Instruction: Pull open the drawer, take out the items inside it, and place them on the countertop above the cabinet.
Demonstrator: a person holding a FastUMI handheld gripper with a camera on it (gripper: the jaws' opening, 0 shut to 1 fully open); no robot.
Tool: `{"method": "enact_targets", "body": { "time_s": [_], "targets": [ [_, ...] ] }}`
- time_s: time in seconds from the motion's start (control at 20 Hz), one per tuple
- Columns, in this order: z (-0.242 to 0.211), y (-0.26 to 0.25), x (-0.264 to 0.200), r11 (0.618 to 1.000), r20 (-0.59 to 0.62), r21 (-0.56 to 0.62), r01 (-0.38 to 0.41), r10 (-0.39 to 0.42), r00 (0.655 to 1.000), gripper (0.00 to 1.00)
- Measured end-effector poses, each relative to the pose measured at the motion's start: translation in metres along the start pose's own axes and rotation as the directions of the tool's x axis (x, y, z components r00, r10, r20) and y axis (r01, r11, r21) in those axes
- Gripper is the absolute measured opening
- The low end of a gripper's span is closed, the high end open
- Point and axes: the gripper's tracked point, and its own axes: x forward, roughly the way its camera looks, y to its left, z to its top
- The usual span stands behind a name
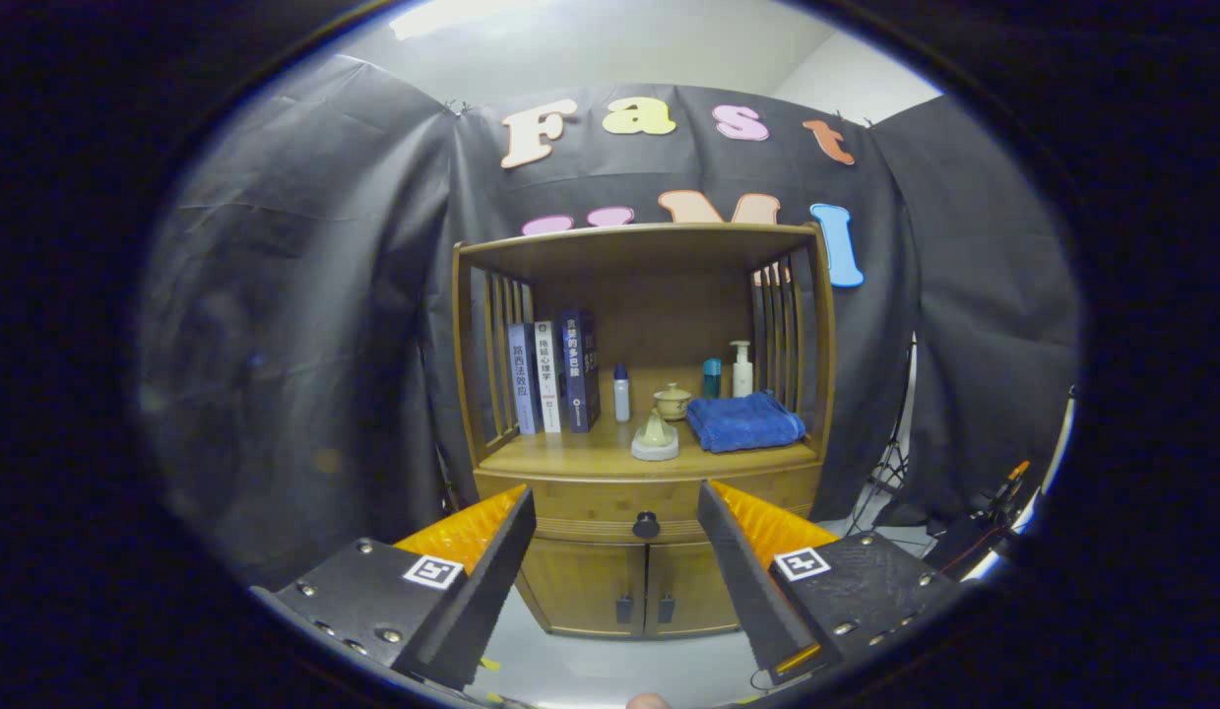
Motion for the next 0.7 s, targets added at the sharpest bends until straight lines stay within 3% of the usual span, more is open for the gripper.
{"method": "enact_targets", "body": {
  "time_s": [0.15,0.4,0.7],
  "targets": [
    [0.004,-0.005,-0.011,0.998,-0.004,-0.059,-0.014,0.014,1.0,0.99],
    [0.017,-0.008,-0.027,0.996,0.009,-0.028,-0.086,0.087,0.996,0.99],
    [0.037,-0.037,-0.035,0.998,0.059,0.026,-0.057,0.055,0.997,0.99]
  ]
}}
